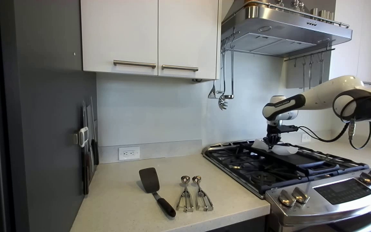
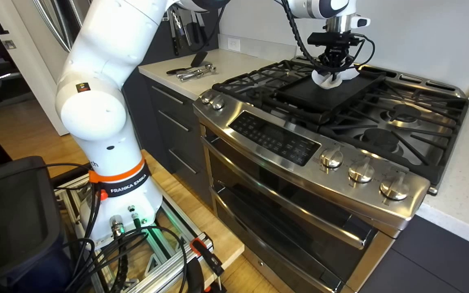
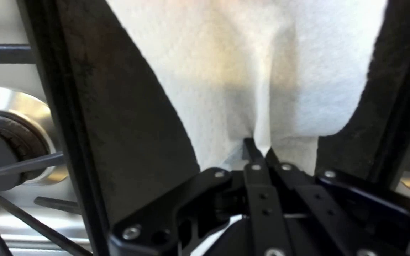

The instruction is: Use the paper towel to wipe the black tray

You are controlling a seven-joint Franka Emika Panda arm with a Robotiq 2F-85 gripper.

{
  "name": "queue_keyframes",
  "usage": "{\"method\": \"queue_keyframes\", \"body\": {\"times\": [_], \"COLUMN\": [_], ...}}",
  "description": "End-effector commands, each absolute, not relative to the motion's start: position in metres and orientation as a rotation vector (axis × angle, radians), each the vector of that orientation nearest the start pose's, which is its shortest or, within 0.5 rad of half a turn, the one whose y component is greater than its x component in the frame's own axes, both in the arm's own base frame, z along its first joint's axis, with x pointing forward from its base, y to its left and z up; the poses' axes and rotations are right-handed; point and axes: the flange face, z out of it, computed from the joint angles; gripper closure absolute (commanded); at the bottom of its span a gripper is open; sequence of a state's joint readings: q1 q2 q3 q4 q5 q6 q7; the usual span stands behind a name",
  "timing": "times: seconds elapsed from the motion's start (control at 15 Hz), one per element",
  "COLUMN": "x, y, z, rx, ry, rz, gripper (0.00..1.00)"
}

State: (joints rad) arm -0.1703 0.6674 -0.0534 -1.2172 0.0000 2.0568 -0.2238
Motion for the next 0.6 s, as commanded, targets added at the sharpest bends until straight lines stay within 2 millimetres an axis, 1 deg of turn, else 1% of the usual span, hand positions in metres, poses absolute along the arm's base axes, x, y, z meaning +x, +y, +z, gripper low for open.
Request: {"method": "queue_keyframes", "body": {"times": [0.0, 0.2, 0.33, 0.4, 0.53], "x": [0.749, 0.745, 0.739, 0.737, 0.729], "y": [-0.144, -0.132, -0.125, -0.124, -0.134], "z": [0.384, 0.384, 0.38, 0.378, 0.374], "rx": [-3.163, -3.125, -3.113, -3.112, -3.128], "ry": [-0.145, -0.216, -0.251, -0.254, -0.213], "rz": [-0.156, -0.068, 0.01, 0.04, 0.089], "gripper": [1.0, 1.0, 1.0, 1.0, 1.0]}}
